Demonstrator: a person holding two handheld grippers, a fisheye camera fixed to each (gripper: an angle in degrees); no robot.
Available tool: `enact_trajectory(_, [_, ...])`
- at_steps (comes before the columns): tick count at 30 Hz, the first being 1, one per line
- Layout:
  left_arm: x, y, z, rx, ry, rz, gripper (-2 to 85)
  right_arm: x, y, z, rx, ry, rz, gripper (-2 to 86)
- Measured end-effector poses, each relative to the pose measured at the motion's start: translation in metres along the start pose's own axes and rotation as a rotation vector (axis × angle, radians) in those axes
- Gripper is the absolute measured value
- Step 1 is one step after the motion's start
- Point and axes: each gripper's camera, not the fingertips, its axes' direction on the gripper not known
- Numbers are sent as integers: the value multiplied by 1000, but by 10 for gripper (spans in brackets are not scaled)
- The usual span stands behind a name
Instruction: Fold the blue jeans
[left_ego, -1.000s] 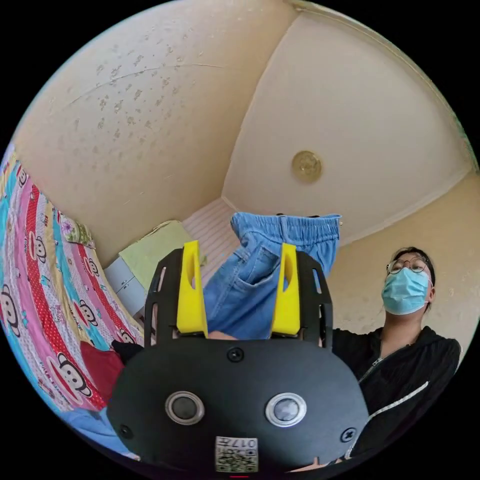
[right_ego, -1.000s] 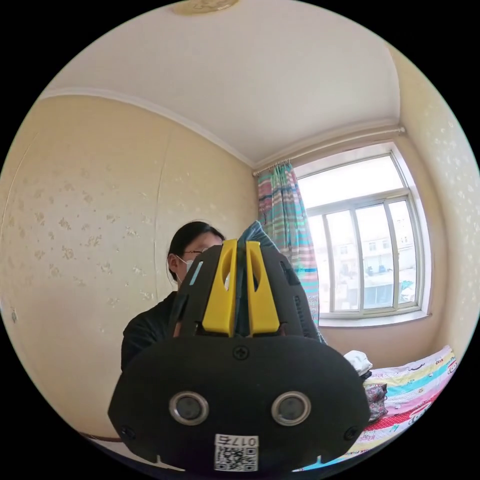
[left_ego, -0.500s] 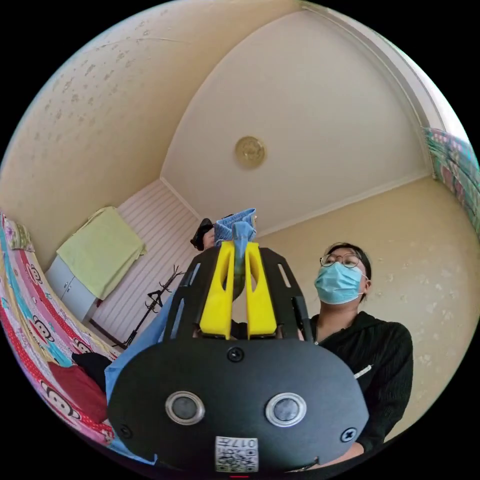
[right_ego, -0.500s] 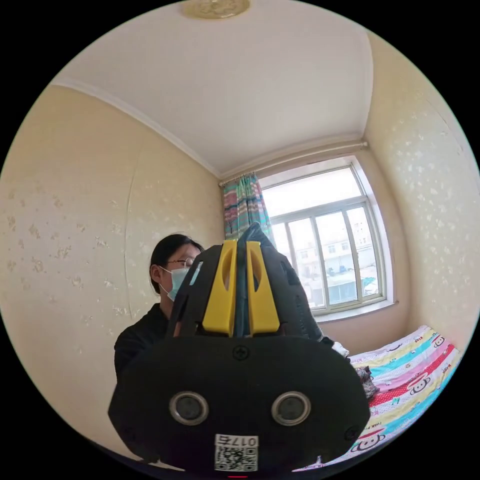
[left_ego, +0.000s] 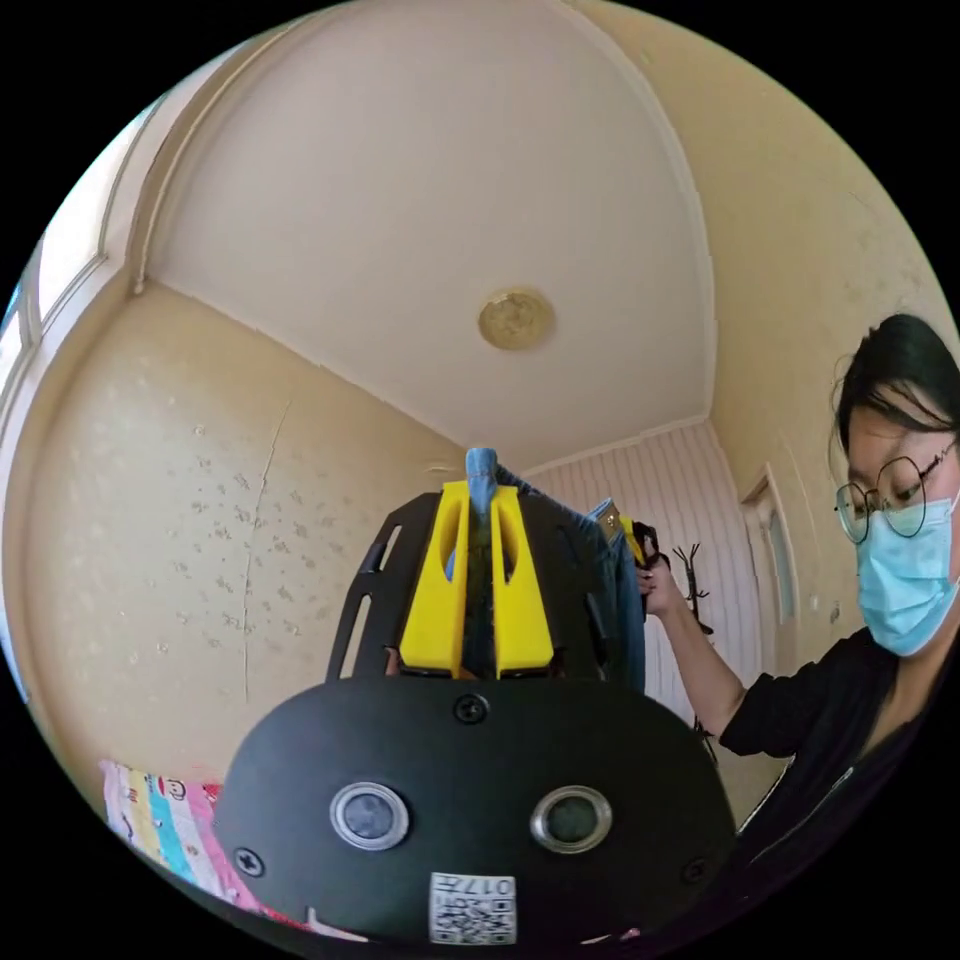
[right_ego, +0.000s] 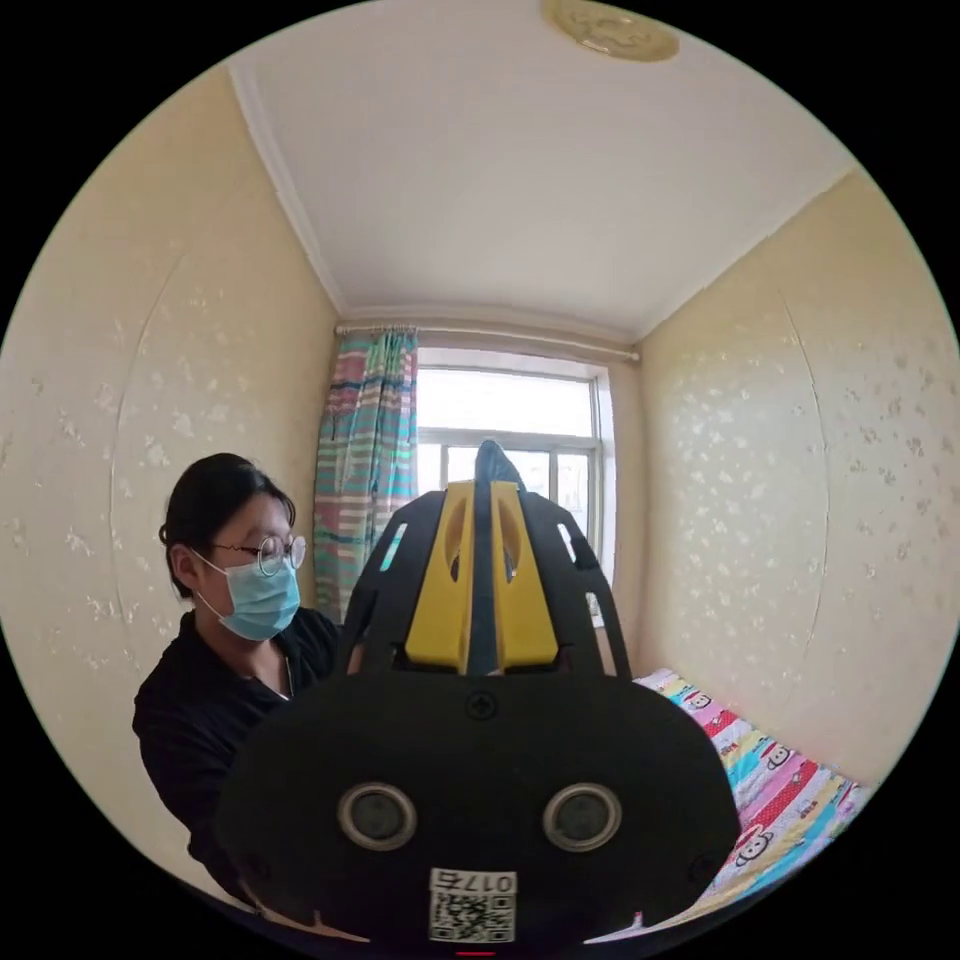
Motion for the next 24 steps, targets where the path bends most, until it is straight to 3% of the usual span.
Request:
enact_trajectory(5, [38,-97,0,13,34,79,42,-55,-71,-6,22,84,-140,27])
enact_trajectory(11, [83,-171,-3,39,-90,225,42,-70,-133,-7,11,131,-142,25])
enact_trajectory(16, [63,-193,19,-2,-144,210,43,-7,-151,-5,12,165,-59,25])
enact_trajectory(20, [-9,-181,58,-112,-148,84,43,64,-141,-1,-17,158,34,25])
enact_trajectory(24, [-105,-135,112,-259,-167,-49,43,189,-99,2,-72,182,212,26])
